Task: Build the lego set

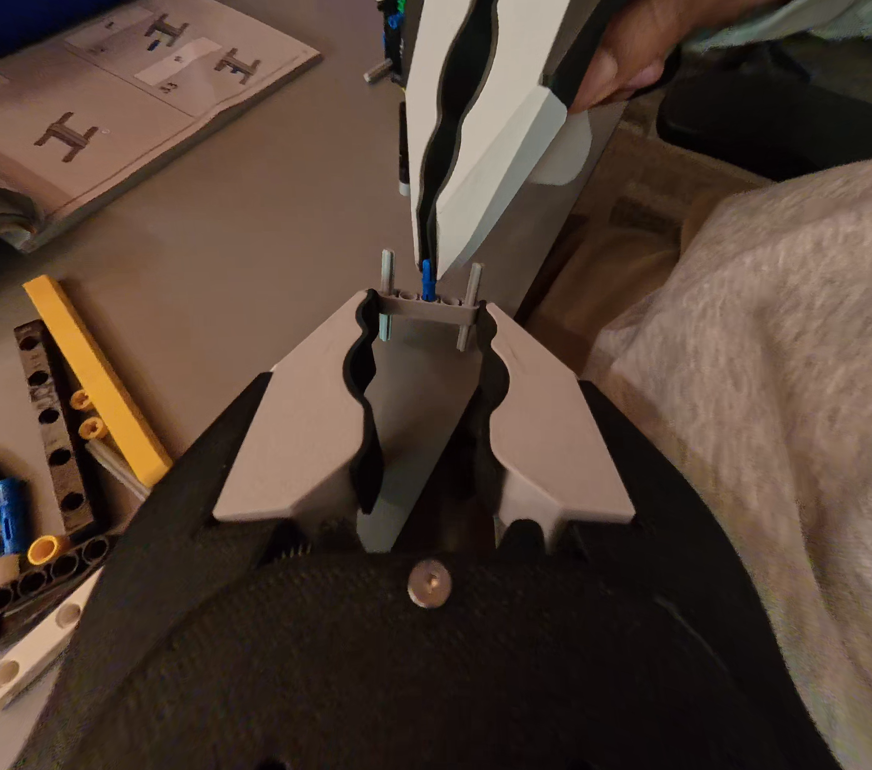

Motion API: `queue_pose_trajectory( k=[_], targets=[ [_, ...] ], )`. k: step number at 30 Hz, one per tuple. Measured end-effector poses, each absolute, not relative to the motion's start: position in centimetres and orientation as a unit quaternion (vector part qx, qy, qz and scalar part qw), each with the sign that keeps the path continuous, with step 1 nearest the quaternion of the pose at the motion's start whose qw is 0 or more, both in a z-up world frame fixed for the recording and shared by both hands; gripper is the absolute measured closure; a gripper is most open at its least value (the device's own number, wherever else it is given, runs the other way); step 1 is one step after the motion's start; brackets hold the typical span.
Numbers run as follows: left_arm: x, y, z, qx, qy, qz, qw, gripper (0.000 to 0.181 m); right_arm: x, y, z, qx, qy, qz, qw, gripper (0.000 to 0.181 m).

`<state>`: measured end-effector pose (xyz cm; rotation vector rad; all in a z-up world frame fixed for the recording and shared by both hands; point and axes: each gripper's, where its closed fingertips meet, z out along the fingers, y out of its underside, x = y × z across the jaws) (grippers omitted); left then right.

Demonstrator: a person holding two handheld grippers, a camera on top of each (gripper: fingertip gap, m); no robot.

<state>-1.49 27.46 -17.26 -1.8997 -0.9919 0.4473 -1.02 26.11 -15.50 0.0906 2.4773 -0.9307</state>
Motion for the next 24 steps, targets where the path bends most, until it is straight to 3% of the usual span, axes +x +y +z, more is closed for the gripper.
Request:
queue_pose_trajectory(
  k=[1, 12, 24],
  targets=[
    [-1.4, 27.7, -17.4, -0.779, -0.398, 0.177, 0.451, 0.142, -1.0, 26.3, -15.6, 0.033, 0.908, -0.338, 0.246, 0.179],
    [-0.6, 28.5, -18.4, -0.835, -0.365, 0.110, 0.397, 0.141, -0.6, 27.6, -16.8, 0.064, 0.893, -0.358, 0.267, 0.179],
    [-0.9, 28.0, -18.2, -0.847, -0.356, 0.062, 0.390, 0.135, -1.6, 28.2, -17.7, 0.044, 0.894, -0.396, 0.205, 0.178]
  ],
)
